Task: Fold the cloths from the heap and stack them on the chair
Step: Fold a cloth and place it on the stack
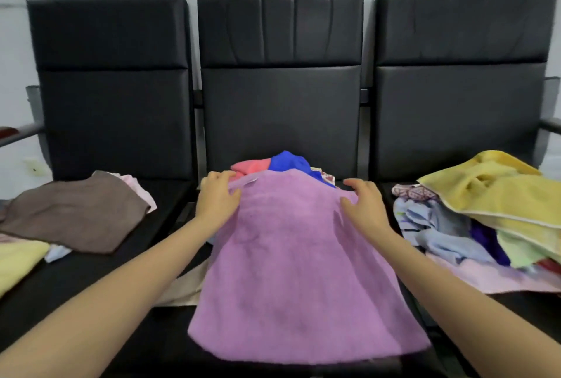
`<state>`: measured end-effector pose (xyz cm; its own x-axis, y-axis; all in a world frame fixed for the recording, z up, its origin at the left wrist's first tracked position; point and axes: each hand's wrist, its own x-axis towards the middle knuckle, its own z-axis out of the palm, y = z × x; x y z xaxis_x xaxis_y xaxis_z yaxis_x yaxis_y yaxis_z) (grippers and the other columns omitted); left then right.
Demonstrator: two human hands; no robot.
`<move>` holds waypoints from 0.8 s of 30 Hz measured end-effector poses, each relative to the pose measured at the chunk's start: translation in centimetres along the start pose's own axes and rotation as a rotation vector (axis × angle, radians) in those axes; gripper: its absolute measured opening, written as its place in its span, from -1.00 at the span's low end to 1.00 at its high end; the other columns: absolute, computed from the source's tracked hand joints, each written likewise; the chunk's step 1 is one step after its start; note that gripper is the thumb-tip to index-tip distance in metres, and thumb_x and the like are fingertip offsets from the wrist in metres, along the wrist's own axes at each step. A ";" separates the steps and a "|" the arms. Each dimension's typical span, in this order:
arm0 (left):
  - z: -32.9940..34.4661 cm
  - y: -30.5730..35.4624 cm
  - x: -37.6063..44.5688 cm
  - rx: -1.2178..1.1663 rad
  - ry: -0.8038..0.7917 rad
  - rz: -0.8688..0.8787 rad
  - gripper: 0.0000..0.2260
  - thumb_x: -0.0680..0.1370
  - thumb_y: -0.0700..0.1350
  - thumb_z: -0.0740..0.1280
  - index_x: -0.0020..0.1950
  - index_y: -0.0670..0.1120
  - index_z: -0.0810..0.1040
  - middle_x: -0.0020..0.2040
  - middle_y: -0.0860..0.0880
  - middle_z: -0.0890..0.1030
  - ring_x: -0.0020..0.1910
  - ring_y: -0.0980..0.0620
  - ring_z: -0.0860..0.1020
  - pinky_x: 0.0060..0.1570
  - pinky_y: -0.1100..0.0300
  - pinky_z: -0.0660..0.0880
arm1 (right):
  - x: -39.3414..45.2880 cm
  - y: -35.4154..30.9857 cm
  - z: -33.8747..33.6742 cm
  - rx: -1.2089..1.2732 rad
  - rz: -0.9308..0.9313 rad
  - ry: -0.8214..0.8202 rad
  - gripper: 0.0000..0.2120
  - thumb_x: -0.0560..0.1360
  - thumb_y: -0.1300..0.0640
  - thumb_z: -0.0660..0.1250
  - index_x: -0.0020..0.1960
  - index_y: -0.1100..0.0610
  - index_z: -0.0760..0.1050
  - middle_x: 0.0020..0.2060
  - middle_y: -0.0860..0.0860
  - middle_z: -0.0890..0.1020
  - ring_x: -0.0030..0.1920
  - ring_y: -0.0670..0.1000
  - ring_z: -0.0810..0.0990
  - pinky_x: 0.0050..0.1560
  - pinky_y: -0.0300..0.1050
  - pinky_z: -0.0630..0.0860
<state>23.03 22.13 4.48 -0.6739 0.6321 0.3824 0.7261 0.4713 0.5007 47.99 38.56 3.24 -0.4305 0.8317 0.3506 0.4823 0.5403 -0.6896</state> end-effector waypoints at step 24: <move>0.1 1.3 -21.4 0.046 -0.506 0.551 -0.59 0.49 0.23 0.00 0.02 -0.02 0.47 -0.04 0.09 0.44 -0.06 0.12 0.40 -0.01 0.10 0.44 | -17.5 0.1 -2.0 -0.145 -0.481 -0.554 -0.92 0.58 0.14 0.22 0.04 0.11 0.44 -0.12 -0.02 0.58 -0.12 0.05 0.53 -0.04 -0.02 0.48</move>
<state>38.46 9.28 -3.12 -0.0739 0.9846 0.1587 0.9529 0.0228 0.3023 57.09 24.31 -1.68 -0.9222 0.3338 0.1952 0.2229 0.8715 -0.4368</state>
